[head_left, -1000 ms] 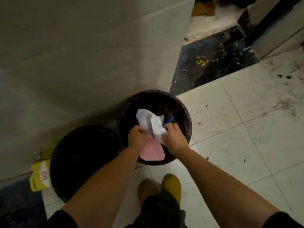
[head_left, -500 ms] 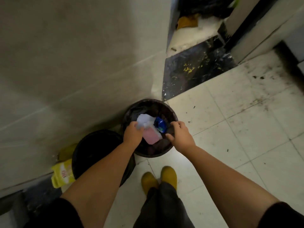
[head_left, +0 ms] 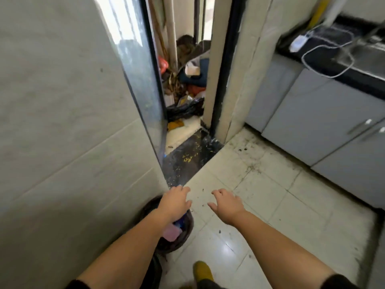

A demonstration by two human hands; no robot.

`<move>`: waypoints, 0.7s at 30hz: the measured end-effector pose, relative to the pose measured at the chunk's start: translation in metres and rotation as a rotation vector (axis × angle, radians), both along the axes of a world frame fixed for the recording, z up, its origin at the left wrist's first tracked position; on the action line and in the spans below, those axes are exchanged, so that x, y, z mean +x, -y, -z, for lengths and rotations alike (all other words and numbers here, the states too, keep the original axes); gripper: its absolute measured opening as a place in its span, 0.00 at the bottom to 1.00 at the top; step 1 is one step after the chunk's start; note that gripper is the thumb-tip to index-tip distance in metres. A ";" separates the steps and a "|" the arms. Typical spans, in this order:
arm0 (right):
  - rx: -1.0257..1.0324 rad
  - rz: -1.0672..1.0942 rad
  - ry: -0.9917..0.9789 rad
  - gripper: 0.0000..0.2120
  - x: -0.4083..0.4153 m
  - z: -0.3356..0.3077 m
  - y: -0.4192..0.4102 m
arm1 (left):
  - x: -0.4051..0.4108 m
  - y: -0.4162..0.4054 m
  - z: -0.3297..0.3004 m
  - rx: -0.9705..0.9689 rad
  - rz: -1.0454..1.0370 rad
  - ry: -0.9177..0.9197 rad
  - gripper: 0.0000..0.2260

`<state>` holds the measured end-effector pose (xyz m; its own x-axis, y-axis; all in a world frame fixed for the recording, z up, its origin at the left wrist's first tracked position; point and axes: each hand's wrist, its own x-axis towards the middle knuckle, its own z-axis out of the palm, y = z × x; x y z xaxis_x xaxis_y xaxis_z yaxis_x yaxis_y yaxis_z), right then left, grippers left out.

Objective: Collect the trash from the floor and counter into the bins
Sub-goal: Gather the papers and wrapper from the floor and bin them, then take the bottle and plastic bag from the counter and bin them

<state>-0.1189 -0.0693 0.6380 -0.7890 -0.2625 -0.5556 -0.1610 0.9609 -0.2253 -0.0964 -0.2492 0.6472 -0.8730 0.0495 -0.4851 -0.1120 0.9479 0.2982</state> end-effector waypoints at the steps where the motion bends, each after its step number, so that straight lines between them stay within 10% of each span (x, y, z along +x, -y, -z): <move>1: 0.026 0.024 -0.008 0.24 0.006 -0.009 -0.012 | -0.002 -0.009 -0.008 -0.017 0.060 0.001 0.19; 21: 0.214 1.109 -0.208 0.23 0.310 -0.130 -0.328 | 0.100 -0.377 -0.126 0.017 1.068 -0.142 0.22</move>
